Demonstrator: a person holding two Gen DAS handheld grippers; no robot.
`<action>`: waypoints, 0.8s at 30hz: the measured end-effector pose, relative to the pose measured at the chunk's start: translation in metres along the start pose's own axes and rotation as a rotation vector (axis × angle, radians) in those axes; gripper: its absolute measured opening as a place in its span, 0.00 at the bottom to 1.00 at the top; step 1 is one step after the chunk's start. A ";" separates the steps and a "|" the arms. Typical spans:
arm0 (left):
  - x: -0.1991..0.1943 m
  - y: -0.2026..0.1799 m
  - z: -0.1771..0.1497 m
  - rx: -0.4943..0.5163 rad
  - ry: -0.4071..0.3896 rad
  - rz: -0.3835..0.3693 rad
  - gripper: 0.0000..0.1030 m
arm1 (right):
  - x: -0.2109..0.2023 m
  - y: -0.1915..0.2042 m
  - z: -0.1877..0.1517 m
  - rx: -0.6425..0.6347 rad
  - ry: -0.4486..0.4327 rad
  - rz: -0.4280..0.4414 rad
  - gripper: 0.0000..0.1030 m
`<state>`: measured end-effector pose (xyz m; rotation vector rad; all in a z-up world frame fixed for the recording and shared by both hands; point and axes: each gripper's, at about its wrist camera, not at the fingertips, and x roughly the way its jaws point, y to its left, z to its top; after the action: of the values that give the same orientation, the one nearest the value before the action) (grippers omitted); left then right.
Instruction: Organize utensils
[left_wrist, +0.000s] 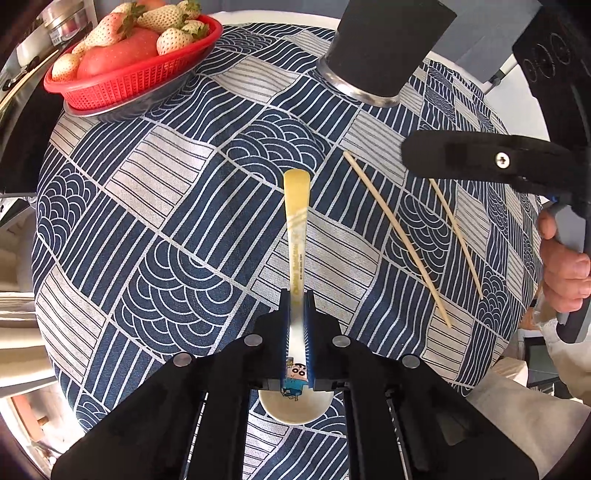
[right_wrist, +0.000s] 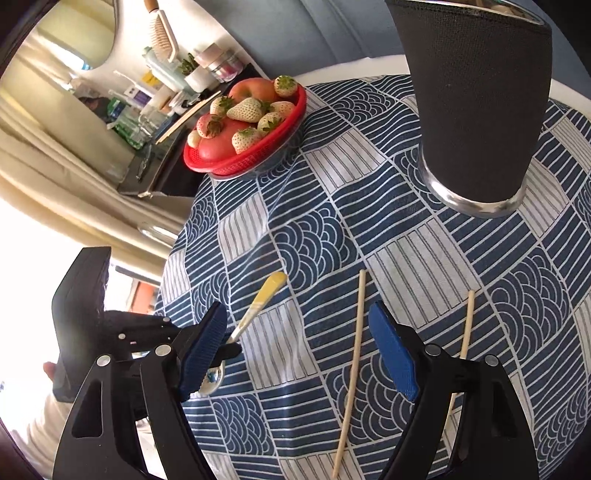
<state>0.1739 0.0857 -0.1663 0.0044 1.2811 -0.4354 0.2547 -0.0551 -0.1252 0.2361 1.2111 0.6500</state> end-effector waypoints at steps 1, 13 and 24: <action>-0.004 -0.002 0.000 0.011 -0.011 -0.007 0.07 | 0.002 0.001 0.001 0.006 -0.002 0.013 0.72; -0.050 -0.030 0.005 0.165 -0.093 -0.077 0.07 | 0.006 -0.010 0.007 0.193 -0.019 0.188 0.51; -0.049 -0.035 0.015 0.227 -0.086 -0.036 0.09 | -0.026 0.004 0.009 0.145 -0.131 0.225 0.13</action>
<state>0.1659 0.0657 -0.1085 0.1531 1.1433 -0.6040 0.2569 -0.0659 -0.0994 0.5347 1.1153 0.7301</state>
